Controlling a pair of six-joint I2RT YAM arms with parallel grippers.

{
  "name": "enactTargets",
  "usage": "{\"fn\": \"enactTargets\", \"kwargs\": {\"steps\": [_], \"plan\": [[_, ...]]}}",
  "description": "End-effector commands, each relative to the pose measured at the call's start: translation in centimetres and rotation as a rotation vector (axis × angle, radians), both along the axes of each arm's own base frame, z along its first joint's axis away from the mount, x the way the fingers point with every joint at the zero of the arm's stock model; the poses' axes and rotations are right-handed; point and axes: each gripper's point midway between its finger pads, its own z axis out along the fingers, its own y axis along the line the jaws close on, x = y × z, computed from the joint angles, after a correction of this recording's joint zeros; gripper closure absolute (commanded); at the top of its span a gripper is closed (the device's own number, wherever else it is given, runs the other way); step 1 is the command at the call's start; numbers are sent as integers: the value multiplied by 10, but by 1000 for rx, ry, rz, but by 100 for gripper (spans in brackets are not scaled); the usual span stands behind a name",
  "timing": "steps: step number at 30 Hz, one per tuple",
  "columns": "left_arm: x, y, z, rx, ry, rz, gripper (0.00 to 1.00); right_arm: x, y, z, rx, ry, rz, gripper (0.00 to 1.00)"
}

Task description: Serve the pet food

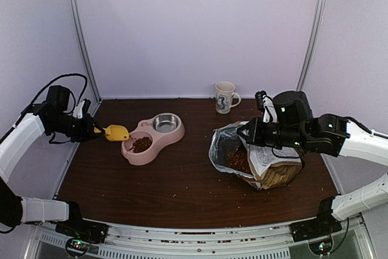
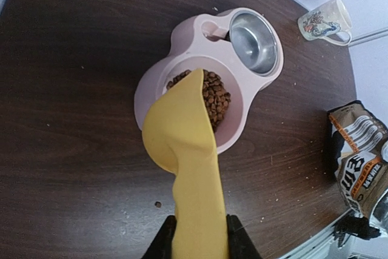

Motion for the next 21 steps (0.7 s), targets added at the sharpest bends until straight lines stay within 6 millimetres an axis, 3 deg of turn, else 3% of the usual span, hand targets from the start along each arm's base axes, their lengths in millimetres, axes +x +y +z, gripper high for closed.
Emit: {"fn": "enactTargets", "kwargs": {"steps": [1,14,17,21], "plan": [[-5,8,8,172,-25,-105,100,11,-9,24,14,-66,-52,100],[-5,-10,30,251,-109,-215,100,10,-10,24,16,-63,-51,100],[-16,-40,56,166,-193,-328,100,9,-6,26,12,-72,-23,100],[-58,-113,98,18,-310,-603,100,4,7,29,-3,-88,48,100]]}}
